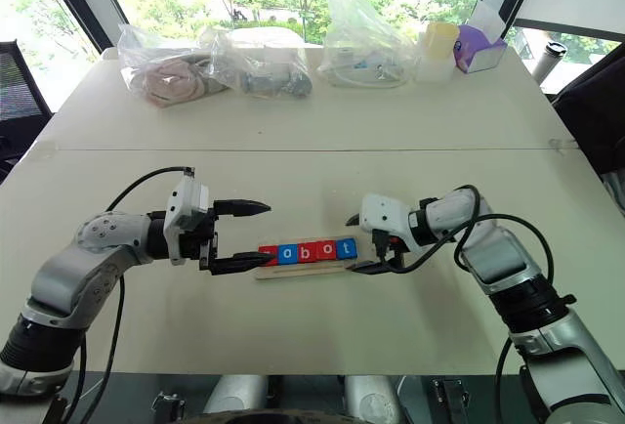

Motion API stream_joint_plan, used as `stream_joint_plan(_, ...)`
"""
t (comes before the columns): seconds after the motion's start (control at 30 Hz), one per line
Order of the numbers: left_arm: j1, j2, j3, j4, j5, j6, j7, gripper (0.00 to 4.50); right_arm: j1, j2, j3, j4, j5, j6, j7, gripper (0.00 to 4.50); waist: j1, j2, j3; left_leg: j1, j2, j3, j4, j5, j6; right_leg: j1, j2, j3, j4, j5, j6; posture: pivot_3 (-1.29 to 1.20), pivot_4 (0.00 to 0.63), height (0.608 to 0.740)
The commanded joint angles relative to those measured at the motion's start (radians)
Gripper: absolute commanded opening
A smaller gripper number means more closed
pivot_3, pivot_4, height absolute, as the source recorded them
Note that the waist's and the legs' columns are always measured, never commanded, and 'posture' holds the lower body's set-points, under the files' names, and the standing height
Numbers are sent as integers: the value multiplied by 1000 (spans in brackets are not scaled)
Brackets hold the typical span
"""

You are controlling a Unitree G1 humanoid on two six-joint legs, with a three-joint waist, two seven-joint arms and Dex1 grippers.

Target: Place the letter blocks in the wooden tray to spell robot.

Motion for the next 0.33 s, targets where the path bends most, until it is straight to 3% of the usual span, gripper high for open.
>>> stream_joint_plan(0.03, 43, 56, 72, -51, -32, 19, -14, 4500, 89, -82, -142, -168, 109, 110, -2, 4446, 2, 0, 0, 0, 0, 0, 0, 0, 0, 0, 0, 0, 0, 0, 0, 0, 150, 740)
stream_joint_plan(0.33, 185, 190, 186, -78, -46, 27, -58, 4500, 277, -214, -408, -384, 318, 346, -44, 4446, 0, 0, 0, 0, 1, -1, 0, 0, 0, 0, -1, 0, -1, -2, -4, 0, 150, 740)
